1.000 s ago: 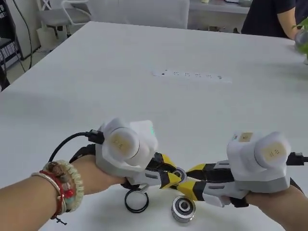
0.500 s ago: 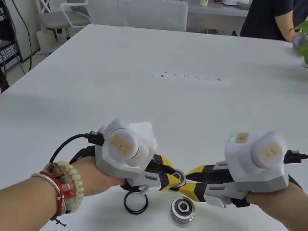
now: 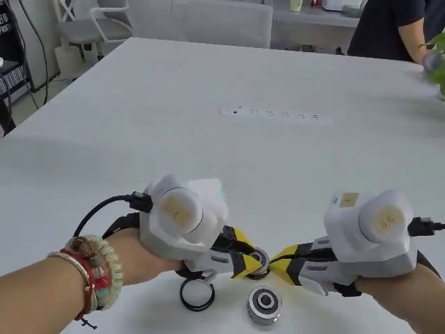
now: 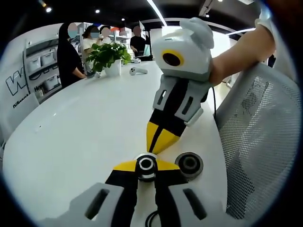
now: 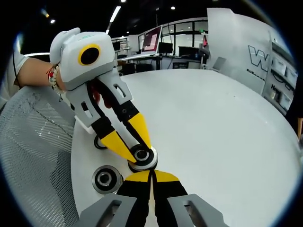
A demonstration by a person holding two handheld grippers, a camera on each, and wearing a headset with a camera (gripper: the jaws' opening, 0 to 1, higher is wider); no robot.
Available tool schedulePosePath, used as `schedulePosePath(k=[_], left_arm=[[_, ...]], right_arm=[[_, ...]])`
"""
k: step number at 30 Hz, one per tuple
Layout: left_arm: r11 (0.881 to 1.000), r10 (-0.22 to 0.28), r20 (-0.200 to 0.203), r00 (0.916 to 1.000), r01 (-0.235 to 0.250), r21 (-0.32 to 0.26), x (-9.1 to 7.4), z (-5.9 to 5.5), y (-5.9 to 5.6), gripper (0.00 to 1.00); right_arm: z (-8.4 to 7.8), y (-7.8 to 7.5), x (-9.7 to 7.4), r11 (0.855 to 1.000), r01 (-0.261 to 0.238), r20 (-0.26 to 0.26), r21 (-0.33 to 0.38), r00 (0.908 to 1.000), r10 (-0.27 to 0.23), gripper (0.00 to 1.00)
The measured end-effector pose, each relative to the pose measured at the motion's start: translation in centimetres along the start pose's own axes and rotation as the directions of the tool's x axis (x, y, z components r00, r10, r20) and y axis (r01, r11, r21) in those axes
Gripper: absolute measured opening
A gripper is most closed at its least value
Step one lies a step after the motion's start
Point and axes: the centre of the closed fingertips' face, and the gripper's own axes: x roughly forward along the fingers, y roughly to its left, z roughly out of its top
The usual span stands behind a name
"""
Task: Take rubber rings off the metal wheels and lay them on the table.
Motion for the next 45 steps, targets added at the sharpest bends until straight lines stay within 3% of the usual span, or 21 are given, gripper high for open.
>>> schedulePosePath(k=[3, 5, 8, 9, 10, 11, 13, 14, 15, 18, 20, 22, 24, 25, 26, 33, 45], left_arm=[[1.000, -0.002, 0.002, 1.0000, 0.002, -0.003, 0.0, 0.0, 0.0, 0.07], [1.000, -0.004, 0.005, 1.0000, 0.004, -0.008, 0.0, 0.0, -0.1, 0.07], [1.000, -0.006, 0.020, 0.9998, 0.006, -0.024, 0.1, 0.0, -0.1, 0.07], [0.999, -0.006, 0.033, 0.9994, 0.007, -0.033, 0.0, 0.0, 0.0, 0.07], [0.999, -0.007, 0.044, 0.9990, 0.009, -0.039, 0.0, -0.1, 0.0, 0.07], [0.999, -0.012, 0.070, 0.9975, 0.015, -0.041, 0.0, -0.1, 0.0, 0.07], [0.999, -0.013, 0.095, 0.9954, 0.018, -0.043, 0.0, -0.1, 0.1, 0.08], [0.999, -0.012, 0.098, 0.9951, 0.017, -0.049, 0.0, 0.0, 0.0, 0.08], [0.999, -0.012, 0.097, 0.9952, 0.016, -0.047, 0.1, 0.0, 0.0, 0.07], [0.999, -0.009, 0.091, 0.9958, 0.013, -0.041, 0.2, 0.2, 0.0, 0.07], [0.999, -0.009, 0.092, 0.9957, 0.012, -0.041, 0.2, 0.2, 0.0, 0.07], [0.999, -0.010, 0.090, 0.9959, 0.013, -0.040, 0.3, 0.2, 0.0, 0.07], [0.999, -0.014, 0.084, 0.9964, 0.017, -0.031, 0.3, 0.2, 0.0, 0.07], [0.999, -0.015, 0.082, 0.9965, 0.018, -0.031, 0.3, 0.2, 0.0, 0.07], [0.999, -0.016, 0.080, 0.9966, 0.018, -0.030, 0.3, 0.2, 0.0, 0.07], [0.999, -0.006, 0.076, 0.9971, 0.008, -0.031, 0.4, 0.2, 0.2, 0.07], [0.999, -0.005, 0.083, 0.9966, 0.008, -0.034, 0.4, 0.3, 0.1, 0.08]], right_arm=[[0.0, -0.1, -0.2, 0.992, -0.010, 0.007, 0.123, 0.9999, 0.009, 0.00], [-0.1, -0.2, -0.2, 0.986, -0.021, 0.019, 0.164, 0.9997, 0.018, 0.00], [-0.1, -0.2, -0.3, 0.966, -0.032, 0.025, 0.256, 0.9993, 0.026, 0.00], [0.0, -0.2, -0.4, 0.939, -0.046, 0.045, 0.342, 0.9984, 0.032, 0.00], [0.2, -0.3, -0.5, 0.922, -0.061, 0.061, 0.383, 0.9973, 0.041, 0.00], [0.7, -0.4, -0.6, 0.892, -0.094, 0.110, 0.443, 0.9927, 0.050, 0.00], [0.7, -0.2, -0.8, 0.856, -0.121, 0.124, 0.504, 0.9900, 0.066, 0.00], [0.4, -0.5, -0.7, 0.859, -0.108, 0.117, 0.501, 0.9915, 0.056, 0.00], [0.4, -0.4, -0.7, 0.852, -0.114, 0.123, 0.510, 0.9906, 0.059, 0.00], [0.4, -0.5, -0.7, 0.816, -0.135, 0.145, 0.562, 0.9874, 0.063, 0.00], [0.5, -0.3, -0.8, 0.802, -0.143, 0.152, 0.579, 0.9861, 0.066, 0.00], [0.6, -0.3, -1.0, 0.803, -0.140, 0.149, 0.580, 0.9867, 0.064, 0.00], [0.8, 0.0, -1.0, 0.822, -0.122, 0.131, 0.557, 0.9897, 0.058, 0.00], [0.7, -0.1, -1.0, 0.838, -0.112, 0.124, 0.534, 0.9908, 0.054, 0.00], [0.8, -0.1, -1.0, 0.842, -0.109, 0.123, 0.528, 0.9911, 0.051, 0.00], [1.2, 0.0, -1.0, 0.853, -0.105, 0.121, 0.511, 0.9915, 0.049, 0.00], [1.6, 0.2, -1.1, 0.859, -0.115, 0.126, 0.499, 0.9903, 0.059, 0.00]])
